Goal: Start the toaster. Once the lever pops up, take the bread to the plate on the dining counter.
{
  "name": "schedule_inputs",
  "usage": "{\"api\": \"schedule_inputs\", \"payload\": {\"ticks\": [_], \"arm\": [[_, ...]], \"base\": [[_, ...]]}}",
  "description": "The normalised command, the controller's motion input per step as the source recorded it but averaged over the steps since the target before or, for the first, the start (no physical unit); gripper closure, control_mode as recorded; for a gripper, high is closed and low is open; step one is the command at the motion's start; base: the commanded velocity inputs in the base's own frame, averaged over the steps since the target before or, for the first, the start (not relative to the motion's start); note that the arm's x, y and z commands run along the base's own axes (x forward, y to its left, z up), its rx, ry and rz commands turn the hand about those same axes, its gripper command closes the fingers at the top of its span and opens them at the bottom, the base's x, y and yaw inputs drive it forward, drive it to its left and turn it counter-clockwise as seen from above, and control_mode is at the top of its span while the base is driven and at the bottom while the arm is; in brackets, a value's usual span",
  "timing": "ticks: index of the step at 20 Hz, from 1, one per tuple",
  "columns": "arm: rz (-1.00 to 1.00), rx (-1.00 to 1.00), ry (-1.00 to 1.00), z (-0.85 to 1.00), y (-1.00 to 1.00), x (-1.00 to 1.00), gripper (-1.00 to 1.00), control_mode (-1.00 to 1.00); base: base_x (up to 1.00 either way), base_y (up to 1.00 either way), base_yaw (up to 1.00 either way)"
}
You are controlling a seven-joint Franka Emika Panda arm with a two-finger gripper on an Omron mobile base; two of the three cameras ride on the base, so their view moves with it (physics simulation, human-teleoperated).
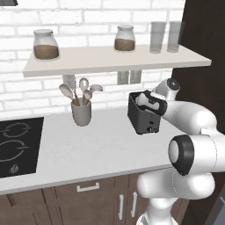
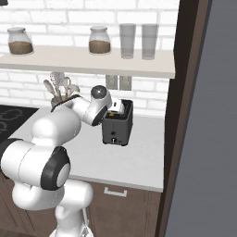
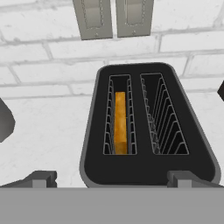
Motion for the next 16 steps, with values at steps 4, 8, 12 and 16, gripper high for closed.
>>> {"api": "schedule_inputs", "payload": {"ticks": [4, 8, 12, 16], "arm": [[0.0, 0.0, 0.0, 0.0, 0.0, 0.0, -1.0, -1.0], [0.0, 0.0, 0.0, 0.0, 0.0, 0.0, -1.0, -1.0], [0.0, 0.0, 0.0, 0.0, 0.0, 0.0, -1.0, -1.0], [0.0, 0.0, 0.0, 0.0, 0.0, 0.0, -1.0, -1.0]], "base": [[0.0, 0.0, 0.0], [0.0, 0.0, 0.0], [0.0, 0.0, 0.0], [0.0, 0.0, 0.0]]}}
